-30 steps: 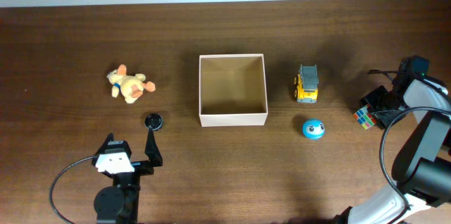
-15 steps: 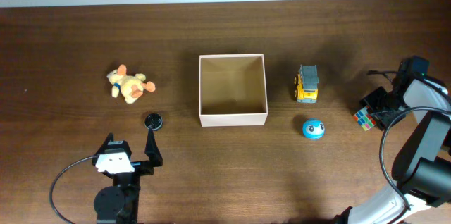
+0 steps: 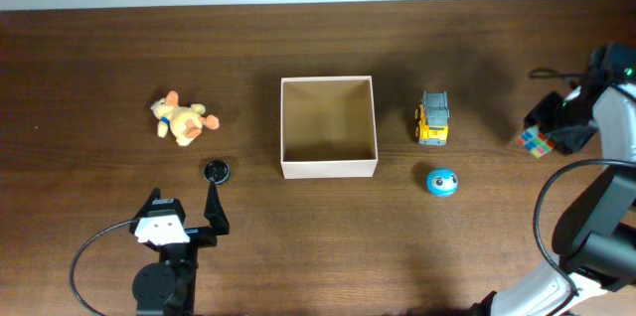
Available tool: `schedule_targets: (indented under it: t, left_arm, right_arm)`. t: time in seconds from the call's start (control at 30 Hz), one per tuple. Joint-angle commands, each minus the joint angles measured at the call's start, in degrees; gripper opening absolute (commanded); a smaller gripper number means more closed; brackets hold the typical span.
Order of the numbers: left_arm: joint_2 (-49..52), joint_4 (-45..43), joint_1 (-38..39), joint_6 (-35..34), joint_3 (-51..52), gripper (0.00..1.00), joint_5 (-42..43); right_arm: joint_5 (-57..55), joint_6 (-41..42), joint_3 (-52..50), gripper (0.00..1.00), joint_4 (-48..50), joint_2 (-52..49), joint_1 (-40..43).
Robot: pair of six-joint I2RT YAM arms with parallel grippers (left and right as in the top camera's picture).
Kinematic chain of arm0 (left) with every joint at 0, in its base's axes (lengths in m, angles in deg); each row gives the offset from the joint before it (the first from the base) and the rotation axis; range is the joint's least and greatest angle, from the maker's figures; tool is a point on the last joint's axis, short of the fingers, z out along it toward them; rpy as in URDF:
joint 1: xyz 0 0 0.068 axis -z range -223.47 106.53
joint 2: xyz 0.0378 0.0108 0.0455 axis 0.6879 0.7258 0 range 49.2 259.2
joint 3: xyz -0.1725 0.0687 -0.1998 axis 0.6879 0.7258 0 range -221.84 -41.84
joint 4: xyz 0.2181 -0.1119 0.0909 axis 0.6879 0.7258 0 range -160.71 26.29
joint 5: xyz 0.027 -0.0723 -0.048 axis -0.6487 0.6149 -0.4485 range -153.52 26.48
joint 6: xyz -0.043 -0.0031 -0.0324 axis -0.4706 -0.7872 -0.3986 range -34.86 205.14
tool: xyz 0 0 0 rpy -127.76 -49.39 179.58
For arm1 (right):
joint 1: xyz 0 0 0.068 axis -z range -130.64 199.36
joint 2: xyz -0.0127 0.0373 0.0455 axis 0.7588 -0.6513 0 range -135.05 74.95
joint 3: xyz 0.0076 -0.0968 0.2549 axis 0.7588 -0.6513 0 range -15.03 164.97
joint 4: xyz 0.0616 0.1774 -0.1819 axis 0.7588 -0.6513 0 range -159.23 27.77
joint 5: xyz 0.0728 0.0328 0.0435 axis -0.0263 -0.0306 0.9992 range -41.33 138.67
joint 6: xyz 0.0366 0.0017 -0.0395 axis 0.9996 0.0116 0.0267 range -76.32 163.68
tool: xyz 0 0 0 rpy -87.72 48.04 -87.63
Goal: Pack container
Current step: 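Lift the cube with the right gripper and carry it over the box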
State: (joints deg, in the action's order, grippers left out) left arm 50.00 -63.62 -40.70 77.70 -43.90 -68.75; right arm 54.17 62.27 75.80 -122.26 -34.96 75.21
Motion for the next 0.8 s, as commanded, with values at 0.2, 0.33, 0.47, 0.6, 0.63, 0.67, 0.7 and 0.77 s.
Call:
schedule_targets:
  t: [0.2,0.33,0.47,0.6,0.63,0.67,0.7,0.77]
  left_arm:
    - [-0.46,-0.13,-0.15,0.9,0.31,0.99,0.79]
    - [-0.46,-0.13,-0.15,0.9,0.31,0.99,0.79]
    - [-0.46,-0.13,-0.15,0.87,0.31,0.99,0.79]
    - [-0.46,-0.11,-0.15,0.87,0.31,0.99,0.79]
    - [-0.46,-0.13,-0.15,0.9,0.31,0.99,0.79]
    - [-0.46,-0.13,-0.15,0.9,0.31,0.99,0.79]
    - [-0.46,-0.13,-0.15,0.9,0.31,0.99,0.79]
    - [-0.46,-0.13,-0.15,0.9,0.31,0.99,0.79]
  right_arm:
    - [0.31,-6.36,17.14,0.57,-3.28,0.28,-8.98]
    - [0.31,-6.34,21.22,0.57,-3.19,0.28,-14.53]
    - [0.31,-6.32,22.58,0.57,-2.27,0.28,-20.94]
    - [0.26,-6.36,22.56,0.57,-0.96,0.26,-27.98]
    - [0.26,-6.36,22.56,0.57,-0.55,0.26,-29.62]
    - [0.26,-6.36,22.56,0.57,0.02,0.26,-31.23]
    - [0.26,-6.36,22.56,0.57,0.63,0.26,-32.81]
    - [0.26,-6.34,22.56,0.57,1.97,0.26,-36.17]
